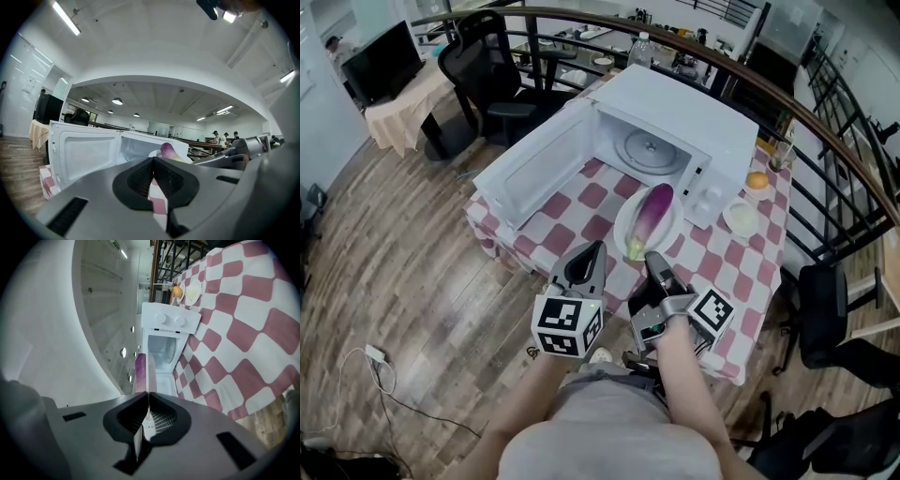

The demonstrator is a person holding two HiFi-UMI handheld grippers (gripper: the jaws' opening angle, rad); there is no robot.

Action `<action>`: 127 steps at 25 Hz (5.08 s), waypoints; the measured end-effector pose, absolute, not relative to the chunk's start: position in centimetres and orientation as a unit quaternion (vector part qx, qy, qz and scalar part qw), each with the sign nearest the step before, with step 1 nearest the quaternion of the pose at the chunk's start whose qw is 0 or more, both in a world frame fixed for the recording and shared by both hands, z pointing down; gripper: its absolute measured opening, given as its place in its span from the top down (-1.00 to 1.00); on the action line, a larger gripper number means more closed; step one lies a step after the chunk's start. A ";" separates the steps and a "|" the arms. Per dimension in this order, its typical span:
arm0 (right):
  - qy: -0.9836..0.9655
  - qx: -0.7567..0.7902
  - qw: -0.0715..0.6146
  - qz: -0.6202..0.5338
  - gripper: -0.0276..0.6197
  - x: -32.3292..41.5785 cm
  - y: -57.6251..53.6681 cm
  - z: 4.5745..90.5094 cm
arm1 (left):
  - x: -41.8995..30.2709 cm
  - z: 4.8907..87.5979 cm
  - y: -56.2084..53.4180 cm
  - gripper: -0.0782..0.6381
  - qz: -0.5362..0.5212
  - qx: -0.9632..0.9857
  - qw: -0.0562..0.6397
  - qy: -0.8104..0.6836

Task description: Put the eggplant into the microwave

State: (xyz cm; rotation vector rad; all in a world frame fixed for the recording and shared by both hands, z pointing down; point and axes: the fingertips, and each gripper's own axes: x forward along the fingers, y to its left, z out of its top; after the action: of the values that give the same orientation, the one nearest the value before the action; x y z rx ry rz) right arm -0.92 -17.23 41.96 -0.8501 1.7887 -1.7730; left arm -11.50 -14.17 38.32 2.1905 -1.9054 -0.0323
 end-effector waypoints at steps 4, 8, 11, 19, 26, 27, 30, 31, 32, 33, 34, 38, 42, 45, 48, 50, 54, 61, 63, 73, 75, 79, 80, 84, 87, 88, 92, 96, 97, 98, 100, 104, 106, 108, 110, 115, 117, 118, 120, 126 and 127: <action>0.650 -0.312 0.240 -0.650 0.81 -1.2 -18.7 42.4 | -12.0 38.8 -15.7 0.77 -0.007 0.748 0.122 -0.652; 0.649 -0.316 0.239 -0.649 0.81 -1.3 -19.9 42.7 | -12.4 38.9 -16.7 0.77 -0.007 0.747 0.123 -0.653; 0.642 -0.317 0.245 -0.654 0.81 -1.5 -20.6 42.9 | -12.7 39.2 -17.4 0.77 -0.006 0.749 0.129 -0.649; 0.625 -0.342 0.259 -0.652 0.81 -2.0 -22.5 44.1 | -13.2 39.9 -20.4 0.77 0.003 0.772 0.136 -0.621; 0.610 -0.357 0.277 -0.651 0.81 -3.8 -25.1 44.8 | -14.7 40.3 -24.3 0.77 0.007 0.792 0.139 -0.595; 0.607 -0.359 0.279 -0.651 0.81 -4.0 -25.5 45.0 | -14.9 40.4 -24.9 0.77 0.009 0.795 0.139 -0.591; 0.600 -0.367 0.287 -0.651 0.81 -4.6 -26.6 45.6 | -15.5 41.0 -26.5 0.77 0.015 0.802 0.142 -0.580; 0.598 -0.369 0.290 -0.650 0.81 -4.8 -27.1 45.7 | -15.8 41.1 -27.1 0.77 0.017 0.804 0.144 -0.577; 0.596 -0.370 0.292 -0.650 0.81 -5.0 -27.5 45.8 | -16.0 41.3 -27.6 0.77 0.019 0.805 0.145 -0.574; 0.594 -0.372 0.295 -0.649 0.81 -5.3 -28.0 45.8 | -16.2 41.5 -28.2 0.77 0.021 0.808 0.146 -0.571; 0.592 -0.374 0.298 -0.648 0.81 -5.5 -28.5 45.9 | -16.4 41.6 -28.7 0.77 0.023 0.810 0.147 -0.567; 0.583 -0.388 0.309 -0.644 0.81 -6.2 -30.6 46.7 | -17.1 42.4 -31.0 0.77 0.028 0.821 0.151 -0.550; 0.577 -0.400 0.318 -0.637 0.81 -6.7 -32.8 47.7 | -17.5 43.3 -33.2 0.77 0.018 0.833 0.154 -0.531; 0.575 -0.405 0.328 -0.631 0.81 -7.2 -34.1 48.2 | -17.9 44.0 -34.3 0.77 0.022 0.838 0.153 -0.524; 0.572 -0.407 0.338 -0.627 0.81 -7.8 -35.5 48.6 | -18.3 44.8 -35.4 0.77 0.025 0.841 0.149 -0.519; 0.570 -0.411 0.342 -0.624 0.81 -8.0 -36.4 49.1 | -18.4 45.4 -36.1 0.77 0.027 0.844 0.148 -0.515; 0.560 -0.422 0.345 -0.623 0.81 -8.5 -37.9 50.3 | -18.8 46.9 -37.2 0.77 0.032 0.847 0.158 -0.506; 0.552 -0.431 0.354 -0.619 0.81 -9.1 -39.9 52.2 | -19.4 48.7 -38.8 0.77 0.035 0.848 0.160 -0.503; 0.547 -0.434 0.356 -0.621 0.81 -8.9 -40.3 52.9 | -19.2 49.0 -39.1 0.77 0.033 0.850 0.161 -0.500; 0.535 -0.442 0.369 -0.618 0.81 -9.0 -42.7 55.7 | -18.3 50.1 -39.6 0.77 0.029 0.864 0.161 -0.475; 0.533 -0.442 0.369 -0.620 0.81 -9.2 -43.1 56.1 | -18.3 50.3 -39.8 0.77 0.026 0.864 0.163 -0.475; 0.529 -0.445 0.373 -0.618 0.81 -9.1 -43.7 56.7 | -18.3 50.8 -40.1 0.77 0.028 0.865 0.168 -0.473; 0.529 -0.447 0.374 -0.617 0.81 -9.1 -43.9 56.7 | -18.3 50.8 -40.1 0.77 0.028 0.864 0.170 -0.473; 0.528 -0.457 0.370 -0.613 0.81 -9.1 -44.8 56.8 | -18.8 50.9 -40.3 0.77 0.024 0.861 0.179 -0.475; 0.529 -0.466 0.359 -0.612 0.81 -9.0 -45.5 56.7 | -18.8 50.6 -40.4 0.77 0.020 0.862 0.181 -0.473; 0.530 -0.468 0.356 -0.611 0.81 -9.0 -45.8 56.7 | -18.8 50.4 -40.5 0.77 0.018 0.863 0.182 -0.472; 0.534 -0.482 0.332 -0.610 0.81 -9.1 -46.3 56.6 | -18.6 50.0 -40.5 0.77 0.016 0.865 0.181 -0.468; 0.519 -0.505 0.295 -0.624 0.60 -9.1 -46.0 57.3 | -18.2 50.0 -40.3 0.77 0.022 0.867 0.182 -0.463; 0.516 -0.509 0.288 -0.626 0.54 -9.0 -46.0 57.5 | -18.1 50.0 -40.3 0.77 0.022 0.868 0.182 -0.462; 0.513 -0.512 0.284 -0.628 0.47 -9.0 -46.0 57.7 | -18.0 49.9 -40.2 0.77 0.022 0.868 0.182 -0.461; 0.506 -0.517 0.280 -0.631 0.36 -8.9 -46.0 58.2 | -17.9 50.0 -40.2 0.77 0.023 0.869 0.183 -0.460; 0.489 -0.528 0.274 -0.638 0.23 -8.6 -46.4 58.9 | -18.1 49.9 -40.3 0.77 0.024 0.867 0.184 -0.462; 0.483 -0.533 0.268 -0.641 0.18 -8.5 -46.7 59.2 | -18.3 49.9 -40.5 0.77 0.024 0.866 0.186 -0.464; 0.477 -0.533 0.264 -0.646 0.12 -8.6 -47.0 59.4 | -18.5 49.9 -40.7 0.77 0.023 0.864 0.188 -0.466; 0.469 -0.533 0.263 -0.653 0.08 -8.7 -47.3 59.6 | -18.6 49.9 -40.9 0.77 0.024 0.863 0.190 -0.467; 0.457 -0.529 0.266 -0.663 0.00 -9.0 -48.3 60.1 | -18.7 50.4 -41.2 0.77 0.027 0.862 0.195 -0.466; 0.456 -0.528 0.266 -0.665 -0.01 -9.2 -48.7 60.2 | -18.8 50.6 -41.3 0.77 0.028 0.862 0.197 -0.466; 0.456 -0.528 0.265 -0.665 -0.02 -9.2 -48.9 60.2 | -18.8 50.7 -41.4 0.77 0.028 0.861 0.199 -0.467; 0.456 -0.528 0.265 -0.665 -0.04 -9.5 -49.2 60.2 | -18.9 50.8 -41.5 0.77 0.028 0.860 0.201 -0.468; 0.454 -0.517 0.281 -0.669 -0.04 -9.6 -49.1 59.9 | -19.0 50.9 -41.4 0.77 0.029 0.860 0.205 -0.467; 0.456 -0.514 0.285 -0.668 -0.04 -9.6 -49.1 59.7 | -19.0 50.9 -41.4 0.77 0.029 0.860 0.205 -0.467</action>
State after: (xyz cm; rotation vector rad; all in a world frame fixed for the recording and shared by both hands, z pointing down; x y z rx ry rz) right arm -9.56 -49.09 59.69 -1.3740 1.2204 -1.7866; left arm -19.03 -41.42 50.95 2.3963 -1.3027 0.0803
